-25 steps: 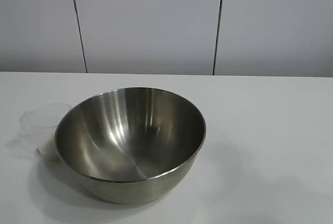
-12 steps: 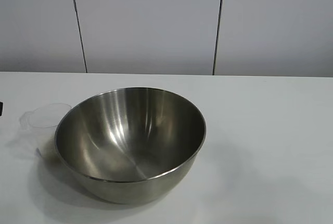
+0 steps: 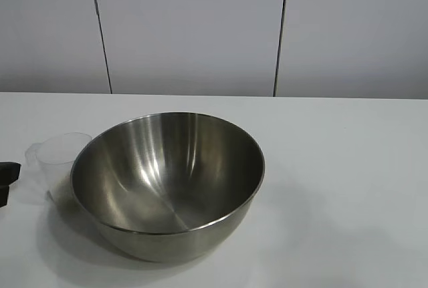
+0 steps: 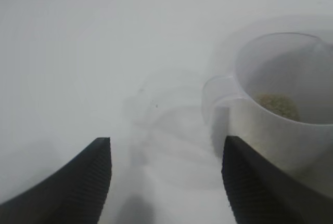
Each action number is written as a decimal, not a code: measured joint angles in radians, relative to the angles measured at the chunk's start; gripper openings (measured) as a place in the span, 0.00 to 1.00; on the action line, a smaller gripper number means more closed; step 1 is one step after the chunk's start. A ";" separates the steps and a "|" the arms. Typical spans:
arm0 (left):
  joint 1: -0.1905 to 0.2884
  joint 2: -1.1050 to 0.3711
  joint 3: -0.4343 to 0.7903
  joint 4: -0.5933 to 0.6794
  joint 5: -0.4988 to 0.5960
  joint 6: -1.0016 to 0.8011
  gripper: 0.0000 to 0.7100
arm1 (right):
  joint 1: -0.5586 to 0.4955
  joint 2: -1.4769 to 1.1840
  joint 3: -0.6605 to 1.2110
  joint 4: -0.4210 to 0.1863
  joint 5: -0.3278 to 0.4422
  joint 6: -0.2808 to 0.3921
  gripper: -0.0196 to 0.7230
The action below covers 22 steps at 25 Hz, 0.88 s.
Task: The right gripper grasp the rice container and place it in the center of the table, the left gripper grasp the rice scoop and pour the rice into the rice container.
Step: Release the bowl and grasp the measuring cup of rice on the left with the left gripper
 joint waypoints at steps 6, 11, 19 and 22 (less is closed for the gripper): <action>0.000 0.059 -0.039 0.025 -0.002 0.003 0.63 | 0.000 0.000 0.000 0.000 0.000 0.000 0.53; 0.000 0.070 -0.089 0.026 -0.005 0.003 0.63 | 0.000 0.000 0.000 0.000 -0.001 0.000 0.53; 0.000 0.070 -0.128 0.029 -0.006 -0.014 0.39 | 0.000 0.000 0.000 0.000 0.000 0.000 0.53; 0.000 0.070 -0.128 0.029 -0.006 -0.015 0.13 | 0.000 0.000 0.000 0.000 0.000 0.000 0.53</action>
